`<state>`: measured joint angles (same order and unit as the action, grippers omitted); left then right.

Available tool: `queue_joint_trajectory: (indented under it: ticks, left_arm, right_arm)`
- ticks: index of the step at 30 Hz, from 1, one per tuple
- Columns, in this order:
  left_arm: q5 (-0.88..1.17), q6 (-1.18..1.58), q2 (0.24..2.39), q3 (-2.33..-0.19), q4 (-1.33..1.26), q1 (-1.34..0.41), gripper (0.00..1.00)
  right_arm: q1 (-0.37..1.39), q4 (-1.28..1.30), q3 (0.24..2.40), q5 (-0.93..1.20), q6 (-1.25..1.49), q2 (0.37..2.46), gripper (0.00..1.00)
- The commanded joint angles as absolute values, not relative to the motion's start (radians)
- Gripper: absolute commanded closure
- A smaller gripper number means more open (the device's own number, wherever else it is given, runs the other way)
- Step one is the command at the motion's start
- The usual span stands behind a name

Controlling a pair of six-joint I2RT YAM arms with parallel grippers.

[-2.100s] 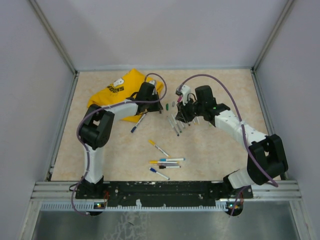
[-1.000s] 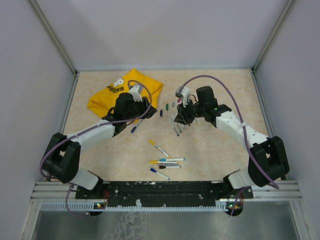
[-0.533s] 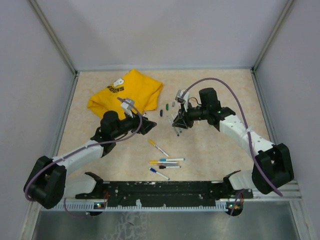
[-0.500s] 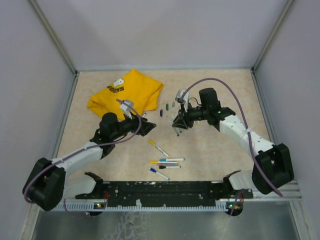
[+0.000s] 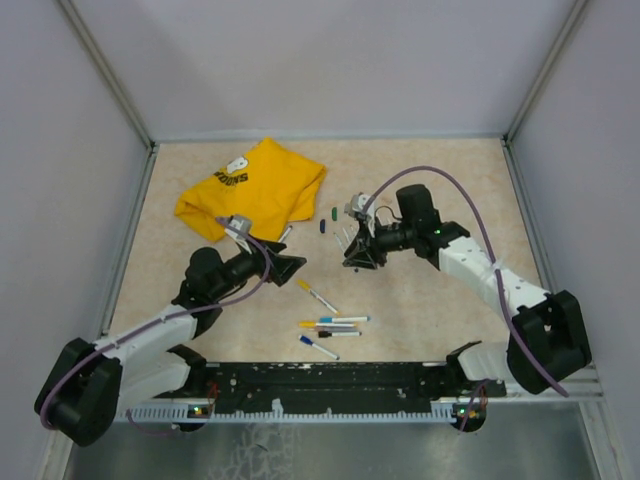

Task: Open the pen caps
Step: Move the pen to the center of the board.

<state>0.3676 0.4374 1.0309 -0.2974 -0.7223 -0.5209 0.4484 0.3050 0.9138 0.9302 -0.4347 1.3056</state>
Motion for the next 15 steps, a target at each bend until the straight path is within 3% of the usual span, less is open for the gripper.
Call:
queue_joint_trajectory:
  ticks: [1, 15]
  left_arm:
    - [0.358, 0.454, 1.003, -0.274, -0.767, -0.515, 0.03]
    - [0.299, 0.454, 0.87, -0.272, -0.648, -0.514, 0.03]
  right_arm:
    - [0.49, 0.263, 0.892, 0.948, -0.5, 1.265, 0.7]
    - [0.642, 0.208, 0.812, 0.852, -0.637, 1.279, 0.67]
